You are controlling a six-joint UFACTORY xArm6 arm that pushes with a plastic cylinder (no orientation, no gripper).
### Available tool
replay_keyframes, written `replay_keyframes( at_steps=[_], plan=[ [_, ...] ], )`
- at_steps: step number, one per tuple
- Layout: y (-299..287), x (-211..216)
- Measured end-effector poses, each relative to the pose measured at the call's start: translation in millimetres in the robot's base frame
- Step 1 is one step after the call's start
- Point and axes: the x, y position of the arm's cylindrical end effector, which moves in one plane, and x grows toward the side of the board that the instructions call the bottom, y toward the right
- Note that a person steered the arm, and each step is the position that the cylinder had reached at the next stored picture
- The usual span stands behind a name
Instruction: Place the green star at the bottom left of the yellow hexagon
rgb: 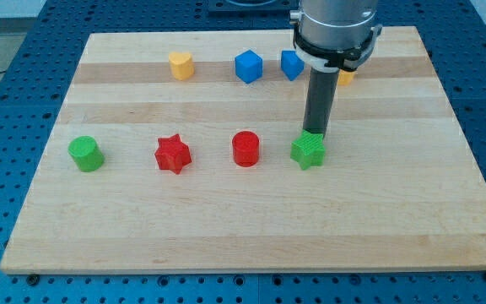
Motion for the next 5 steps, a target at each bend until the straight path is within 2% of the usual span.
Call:
replay_keyframes(
  at_steps=[2,3,4,5],
  plan=[
    [13.5,-0.4],
    [34.8,18.6],
    [13.9,69.5],
    [-52.4,86.7]
  ],
)
